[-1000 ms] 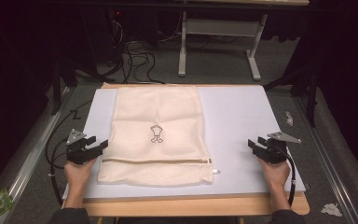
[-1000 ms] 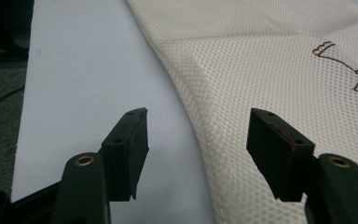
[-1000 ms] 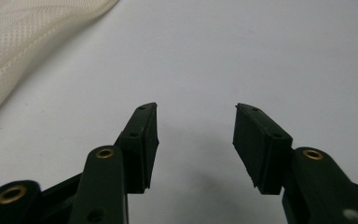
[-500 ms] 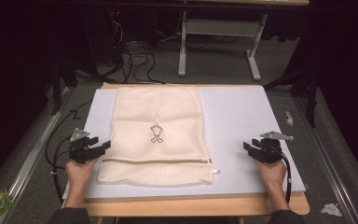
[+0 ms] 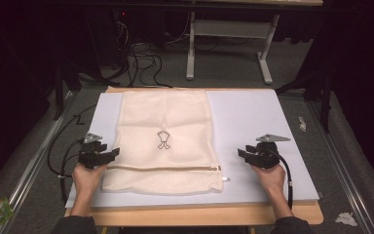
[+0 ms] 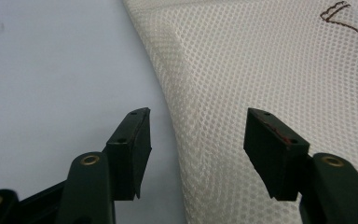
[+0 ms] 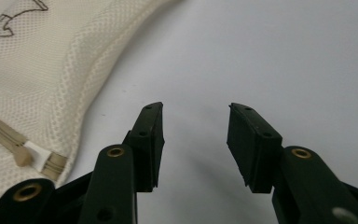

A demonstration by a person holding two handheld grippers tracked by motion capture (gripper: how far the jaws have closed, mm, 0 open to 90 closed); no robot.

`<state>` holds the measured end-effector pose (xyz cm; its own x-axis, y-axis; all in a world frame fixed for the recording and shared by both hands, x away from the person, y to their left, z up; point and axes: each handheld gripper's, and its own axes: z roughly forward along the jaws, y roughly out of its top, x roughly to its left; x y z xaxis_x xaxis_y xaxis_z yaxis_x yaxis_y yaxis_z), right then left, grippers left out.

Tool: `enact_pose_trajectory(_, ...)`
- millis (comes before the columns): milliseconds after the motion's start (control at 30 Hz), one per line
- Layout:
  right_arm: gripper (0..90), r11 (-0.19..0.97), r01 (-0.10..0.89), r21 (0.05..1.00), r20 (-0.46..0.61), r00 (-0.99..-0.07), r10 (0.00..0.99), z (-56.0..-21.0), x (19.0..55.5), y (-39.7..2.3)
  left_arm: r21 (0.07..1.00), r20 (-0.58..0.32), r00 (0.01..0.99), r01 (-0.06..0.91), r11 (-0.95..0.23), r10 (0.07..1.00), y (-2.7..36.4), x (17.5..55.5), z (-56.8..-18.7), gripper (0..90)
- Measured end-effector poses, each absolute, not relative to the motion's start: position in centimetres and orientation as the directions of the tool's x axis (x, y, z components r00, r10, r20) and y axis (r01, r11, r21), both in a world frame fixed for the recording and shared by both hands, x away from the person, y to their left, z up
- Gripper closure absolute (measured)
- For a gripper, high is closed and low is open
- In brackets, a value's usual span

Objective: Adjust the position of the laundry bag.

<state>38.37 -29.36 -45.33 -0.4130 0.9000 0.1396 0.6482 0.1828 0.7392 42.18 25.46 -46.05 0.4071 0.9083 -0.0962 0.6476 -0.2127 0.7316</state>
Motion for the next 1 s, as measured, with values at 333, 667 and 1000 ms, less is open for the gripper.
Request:
enact_pose_trajectory(333, 55.3, 0.220, 0.655, 0.723, 0.179, -0.485, 0.856, -45.0, 38.9, -26.1, 0.707, -0.105, 0.403, 0.673, -0.216, 0.909, 25.2, 42.9, -46.2, 40.0)
enact_pose_trajectory(667, 49.7, 0.245, 0.666, 0.704, 0.222, -0.534, 0.815, -45.1, 39.8, -23.2, 0.682, -0.143, 0.378, 0.707, -0.186, 0.915, 24.9, 43.5, -46.5, 39.3)
enact_pose_trajectory(1000, 49.0, 0.298, 0.695, 0.654, 0.204, -0.541, 0.816, -45.4, 41.1, -20.9, 0.672, -0.142, 0.378, 0.716, -0.191, 0.915, 24.3, 44.0, -46.9, 40.6)
